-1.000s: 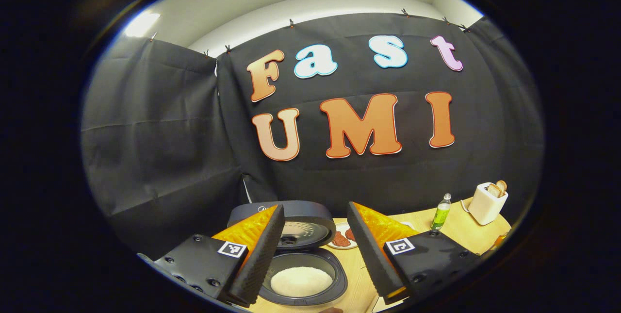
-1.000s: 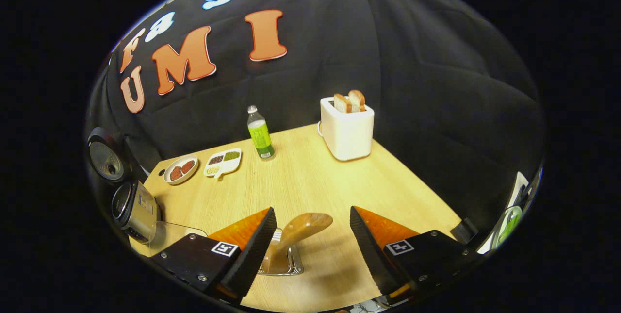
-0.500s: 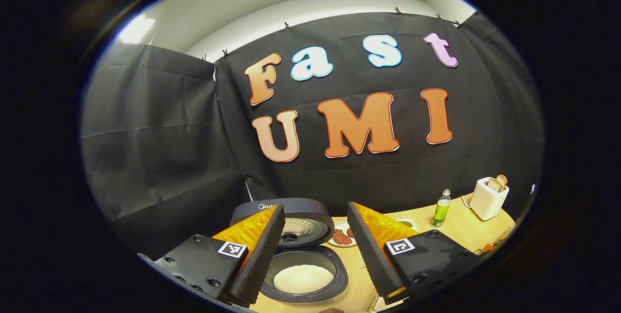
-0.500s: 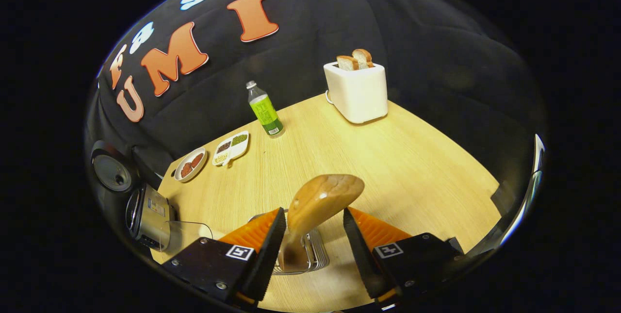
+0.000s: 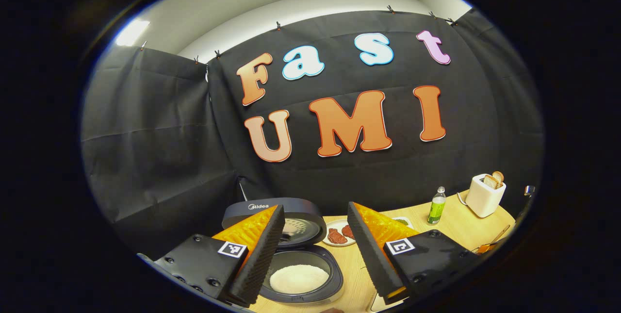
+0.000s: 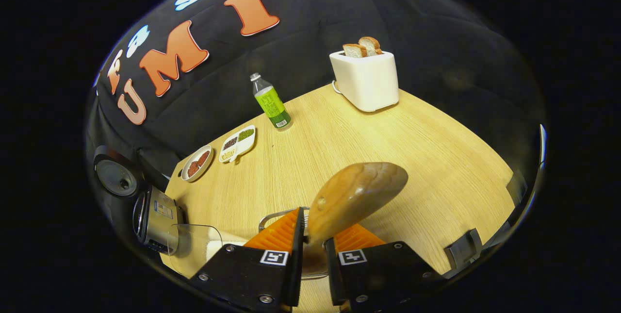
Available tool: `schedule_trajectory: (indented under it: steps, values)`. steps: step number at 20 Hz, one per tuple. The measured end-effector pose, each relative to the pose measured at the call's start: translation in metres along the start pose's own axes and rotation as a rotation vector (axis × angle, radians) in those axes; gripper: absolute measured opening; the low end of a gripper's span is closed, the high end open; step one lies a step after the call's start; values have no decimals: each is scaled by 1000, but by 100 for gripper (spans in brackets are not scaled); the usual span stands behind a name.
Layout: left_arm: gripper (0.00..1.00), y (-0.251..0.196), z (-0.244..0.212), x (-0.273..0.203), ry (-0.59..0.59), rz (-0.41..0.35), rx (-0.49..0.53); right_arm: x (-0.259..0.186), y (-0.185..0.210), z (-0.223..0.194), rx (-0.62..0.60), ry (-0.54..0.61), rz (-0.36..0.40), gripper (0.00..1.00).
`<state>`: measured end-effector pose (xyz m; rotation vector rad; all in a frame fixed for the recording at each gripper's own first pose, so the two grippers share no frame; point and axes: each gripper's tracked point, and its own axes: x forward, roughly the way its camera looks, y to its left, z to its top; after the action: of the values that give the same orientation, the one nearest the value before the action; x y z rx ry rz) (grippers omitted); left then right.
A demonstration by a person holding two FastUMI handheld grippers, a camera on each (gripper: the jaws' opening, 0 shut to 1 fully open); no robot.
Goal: Close the left gripper, press the button to open the rice cooker; take a wooden spoon from the chopstick holder with the right hand, scoop a spoonful of rice and pour it into the rice cooker, then put the wooden spoon back into the chopstick holder.
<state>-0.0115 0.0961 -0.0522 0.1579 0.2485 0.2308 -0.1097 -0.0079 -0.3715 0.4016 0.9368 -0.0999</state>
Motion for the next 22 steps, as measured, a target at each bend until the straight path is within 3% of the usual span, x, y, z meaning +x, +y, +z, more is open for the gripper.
schedule_trajectory:
  steps: [4,17,18,19,20,22]
  values:
    - [81,6,-6,-1,6,0,-13,-1,0,2,55,-6,-4,11]
    - [81,32,-43,9,74,21,-71,-14,-5,8,43,-62,-22,18]
    - [89,32,-44,11,80,20,-76,-16,-4,14,22,-84,-20,12]
    - [89,32,-47,12,84,19,-80,-16,-3,16,-11,-94,-18,12]
    - [89,32,-47,14,88,15,-84,-18,-1,15,-32,-98,-17,19]
    - [89,29,-48,16,92,8,-87,-19,4,13,-46,-103,3,17]
